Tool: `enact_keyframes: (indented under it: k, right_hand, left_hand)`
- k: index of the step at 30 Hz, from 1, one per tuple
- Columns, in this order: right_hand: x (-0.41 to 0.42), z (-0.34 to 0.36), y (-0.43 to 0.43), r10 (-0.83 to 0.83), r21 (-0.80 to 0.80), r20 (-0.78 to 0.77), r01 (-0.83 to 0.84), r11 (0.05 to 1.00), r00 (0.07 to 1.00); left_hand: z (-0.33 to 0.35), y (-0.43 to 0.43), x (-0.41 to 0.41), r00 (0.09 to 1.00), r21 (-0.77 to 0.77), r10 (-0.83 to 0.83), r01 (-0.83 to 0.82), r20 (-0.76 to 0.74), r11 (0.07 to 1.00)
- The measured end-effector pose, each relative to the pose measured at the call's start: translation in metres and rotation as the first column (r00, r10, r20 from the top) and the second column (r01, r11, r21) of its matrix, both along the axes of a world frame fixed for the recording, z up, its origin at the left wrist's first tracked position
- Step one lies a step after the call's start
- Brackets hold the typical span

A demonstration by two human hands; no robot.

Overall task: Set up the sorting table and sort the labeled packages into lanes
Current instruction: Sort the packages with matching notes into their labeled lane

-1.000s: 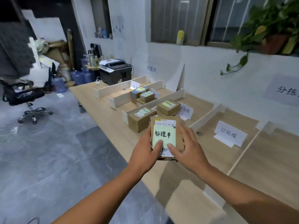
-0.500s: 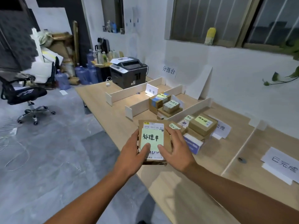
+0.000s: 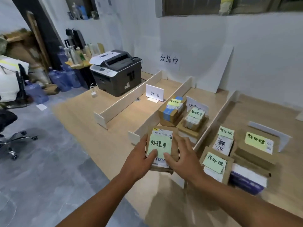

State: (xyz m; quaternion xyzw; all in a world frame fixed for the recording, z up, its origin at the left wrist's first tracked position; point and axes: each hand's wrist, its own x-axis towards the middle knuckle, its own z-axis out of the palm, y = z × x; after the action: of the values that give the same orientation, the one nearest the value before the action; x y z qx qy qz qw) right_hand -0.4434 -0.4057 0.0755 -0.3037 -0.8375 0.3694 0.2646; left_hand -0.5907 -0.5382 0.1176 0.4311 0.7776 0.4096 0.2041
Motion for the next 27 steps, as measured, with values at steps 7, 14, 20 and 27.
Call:
enact_keyframes:
  k: [7,14,20,27]
  right_hand:
    - [-0.100,-0.031,0.060,-0.166,-0.130,0.064,0.173,0.976,0.984]
    - [-0.177,-0.075,0.095,-0.410,-0.201,0.181,0.442,0.874,0.894]
    - [-0.210,-0.119,0.115,-0.471,-0.235,0.287,0.538,0.810,0.834]
    - [-0.228,-0.165,0.127,-0.439,-0.262,0.382,0.551,0.792,0.814]
  left_hand:
    - [-0.036,0.092,-0.127,0.978,-0.085,-0.192,0.199,0.078,0.976]
    - [-0.089,0.184,-0.223,0.891,-0.234,-0.430,0.453,0.144,0.860]
    - [-0.137,0.228,-0.252,0.848,-0.350,-0.485,0.530,0.212,0.773]
    - [-0.182,0.253,-0.254,0.880,-0.487,-0.426,0.472,0.210,0.735]
